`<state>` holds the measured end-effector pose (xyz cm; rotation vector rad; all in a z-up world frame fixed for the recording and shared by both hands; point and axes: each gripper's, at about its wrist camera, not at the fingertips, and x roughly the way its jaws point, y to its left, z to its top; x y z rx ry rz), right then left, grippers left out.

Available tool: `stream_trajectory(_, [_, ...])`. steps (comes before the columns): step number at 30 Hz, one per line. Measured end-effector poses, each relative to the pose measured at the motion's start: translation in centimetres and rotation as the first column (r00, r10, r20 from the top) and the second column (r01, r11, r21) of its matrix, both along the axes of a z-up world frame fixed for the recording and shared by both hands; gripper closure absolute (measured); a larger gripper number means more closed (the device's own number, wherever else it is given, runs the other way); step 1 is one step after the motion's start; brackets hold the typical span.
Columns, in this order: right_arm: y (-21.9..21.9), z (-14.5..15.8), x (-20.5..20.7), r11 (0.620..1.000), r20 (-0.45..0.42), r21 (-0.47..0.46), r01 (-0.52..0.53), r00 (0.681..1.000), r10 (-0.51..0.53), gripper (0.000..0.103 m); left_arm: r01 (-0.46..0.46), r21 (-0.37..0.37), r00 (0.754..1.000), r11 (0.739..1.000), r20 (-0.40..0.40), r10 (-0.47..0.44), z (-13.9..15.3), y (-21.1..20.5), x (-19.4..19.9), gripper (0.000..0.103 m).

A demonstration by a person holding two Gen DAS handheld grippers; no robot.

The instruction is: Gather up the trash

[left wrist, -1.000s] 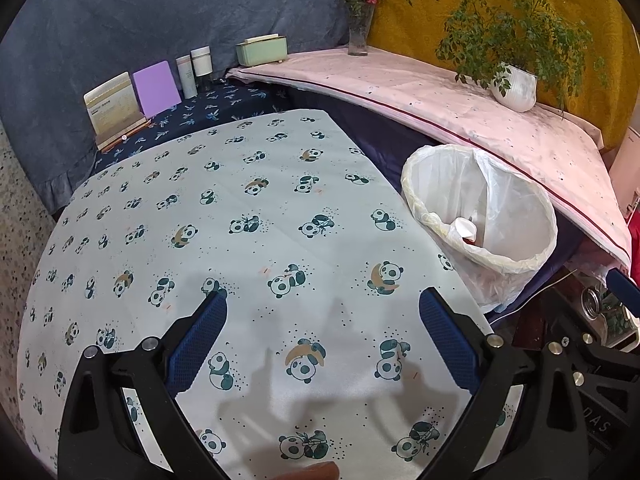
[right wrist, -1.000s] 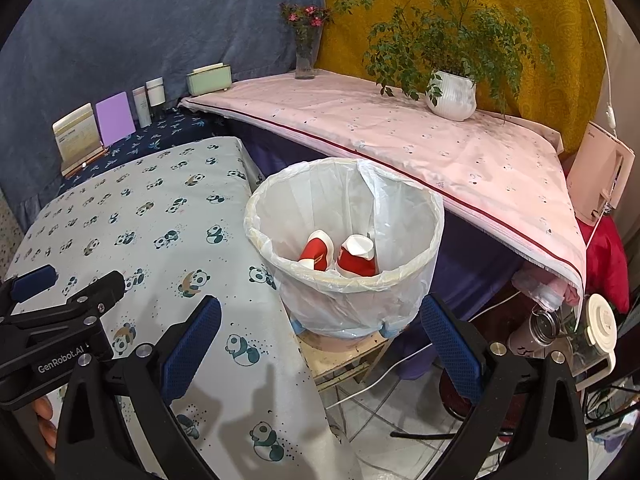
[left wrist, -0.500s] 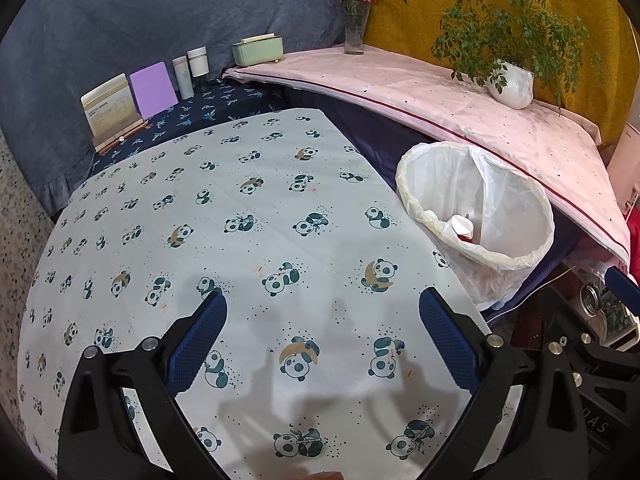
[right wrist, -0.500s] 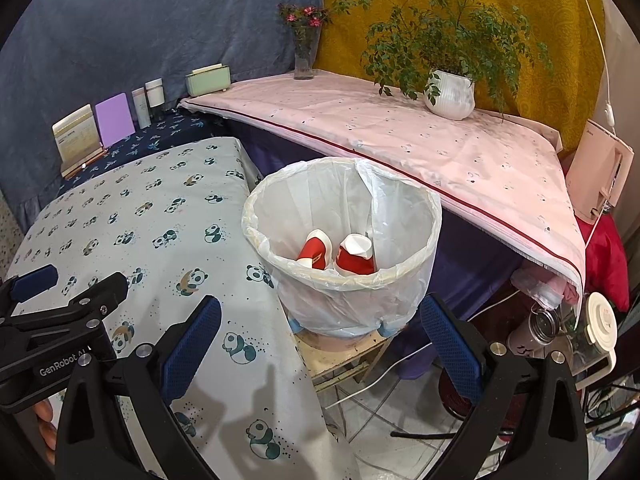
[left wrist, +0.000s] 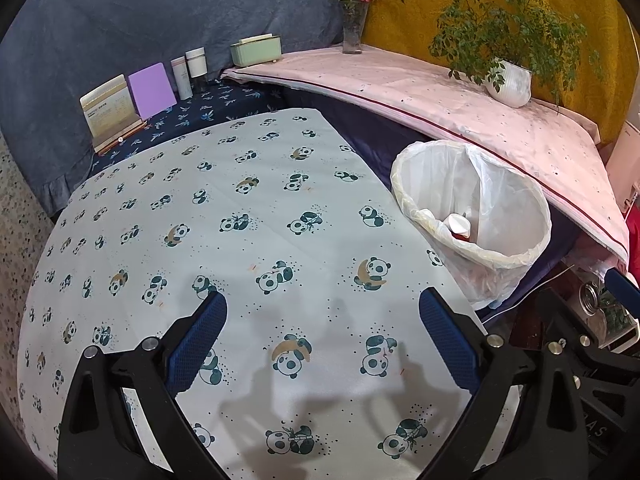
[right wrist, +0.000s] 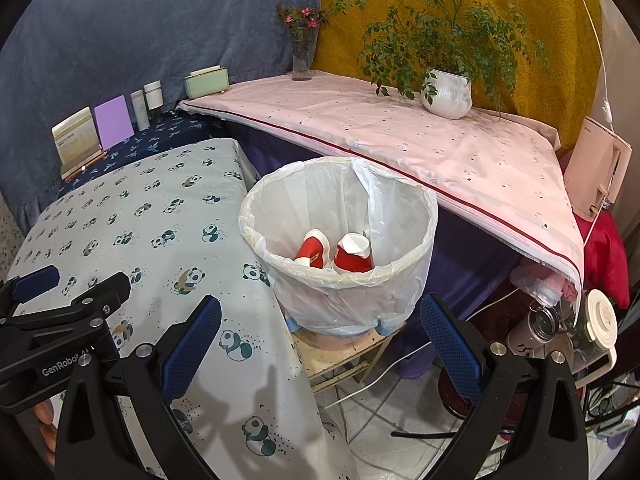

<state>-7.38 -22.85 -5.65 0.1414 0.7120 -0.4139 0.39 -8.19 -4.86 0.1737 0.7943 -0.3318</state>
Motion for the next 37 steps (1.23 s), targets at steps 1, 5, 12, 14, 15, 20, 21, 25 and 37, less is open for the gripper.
stream_trajectory(1, [-0.02,-0.05,-0.11,1.000,0.000,0.000,0.001,1.000,-0.001,0.007,0.001,0.002,1.000,1.000,0.000,-0.001,0.00,-0.04,-0.03,0.011])
stream_trajectory(5, [-0.02,-0.06,-0.32,1.000,0.002,0.002,0.003,1.000,-0.003,0.007,0.004,0.006,1.000,1.000,0.003,-0.004,0.02,-0.16,-0.14,0.011])
stream_trajectory(12, [-0.09,0.00,-0.31,1.000,0.004,0.003,0.006,1.000,-0.006,0.007,0.009,0.008,1.000,1.000,0.002,-0.009,0.05,-0.30,-0.27,0.011])
stream_trajectory(14, [-0.09,-0.01,-0.31,1.000,0.003,0.002,0.005,1.000,-0.005,0.007,0.010,0.010,1.000,1.000,0.003,-0.010,0.08,-0.31,-0.26,0.011])
stream_trajectory(15, [-0.09,-0.01,-0.31,1.000,0.003,0.002,0.005,1.000,-0.005,0.007,0.010,0.010,1.000,1.000,0.004,-0.010,0.12,-0.31,-0.29,0.011])
stream_trajectory(20, [-0.29,0.07,-0.36,1.000,0.005,0.004,0.009,1.000,-0.009,0.007,0.009,0.013,1.000,1.000,0.001,-0.009,0.05,-0.30,-0.23,0.011])
stream_trajectory(21, [-0.35,0.08,-0.38,1.000,0.005,0.004,0.010,1.000,-0.010,0.007,0.010,0.014,1.000,1.000,0.001,-0.010,0.01,-0.32,-0.21,0.011])
stream_trajectory(25, [-0.53,0.14,-0.39,1.000,0.005,0.005,0.013,1.000,-0.013,0.007,0.010,0.013,1.000,1.000,0.000,-0.010,0.00,-0.36,-0.20,0.011])
stream_trajectory(37, [-0.66,0.19,-0.40,1.000,0.006,0.006,0.017,1.000,-0.017,0.007,0.018,0.013,1.000,1.000,-0.012,-0.018,-0.30,-0.36,0.12,0.011])
